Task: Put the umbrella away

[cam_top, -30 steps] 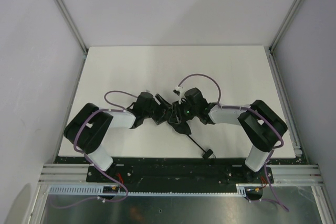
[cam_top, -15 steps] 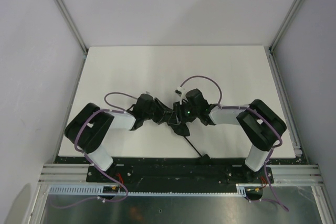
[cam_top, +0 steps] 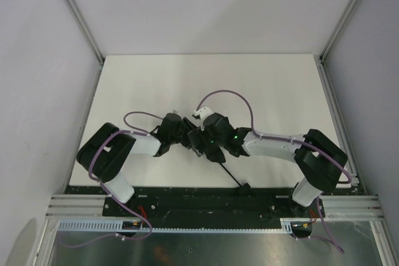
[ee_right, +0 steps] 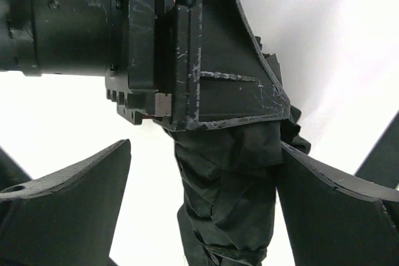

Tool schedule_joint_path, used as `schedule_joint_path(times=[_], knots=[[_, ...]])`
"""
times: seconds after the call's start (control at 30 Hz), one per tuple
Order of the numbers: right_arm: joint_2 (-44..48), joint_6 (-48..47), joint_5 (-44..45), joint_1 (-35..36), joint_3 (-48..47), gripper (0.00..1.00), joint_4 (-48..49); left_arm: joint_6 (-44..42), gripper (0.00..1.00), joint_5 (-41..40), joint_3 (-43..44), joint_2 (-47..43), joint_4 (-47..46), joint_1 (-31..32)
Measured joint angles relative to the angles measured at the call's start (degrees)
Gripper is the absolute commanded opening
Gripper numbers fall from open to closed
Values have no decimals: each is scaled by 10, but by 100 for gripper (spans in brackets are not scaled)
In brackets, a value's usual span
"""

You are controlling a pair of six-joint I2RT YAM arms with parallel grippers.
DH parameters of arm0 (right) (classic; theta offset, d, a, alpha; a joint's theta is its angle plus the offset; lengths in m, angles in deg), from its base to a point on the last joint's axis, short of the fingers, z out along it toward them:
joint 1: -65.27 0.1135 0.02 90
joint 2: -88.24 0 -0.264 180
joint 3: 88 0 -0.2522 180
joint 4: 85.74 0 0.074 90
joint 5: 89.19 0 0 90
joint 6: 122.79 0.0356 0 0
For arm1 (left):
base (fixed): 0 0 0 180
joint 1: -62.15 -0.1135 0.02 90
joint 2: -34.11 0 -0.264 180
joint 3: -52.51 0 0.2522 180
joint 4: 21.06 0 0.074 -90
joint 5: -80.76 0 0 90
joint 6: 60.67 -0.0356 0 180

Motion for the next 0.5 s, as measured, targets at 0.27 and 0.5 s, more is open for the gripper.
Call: schedule_joint_path(times=[0.27,0.5], knots=[[-94,-56,223,90,-88,81,-87,8,0,3,9,-1,26,-2],[-141,-75,319,108,-102,33,-101,12,0,13,21,-2,58,-10]])
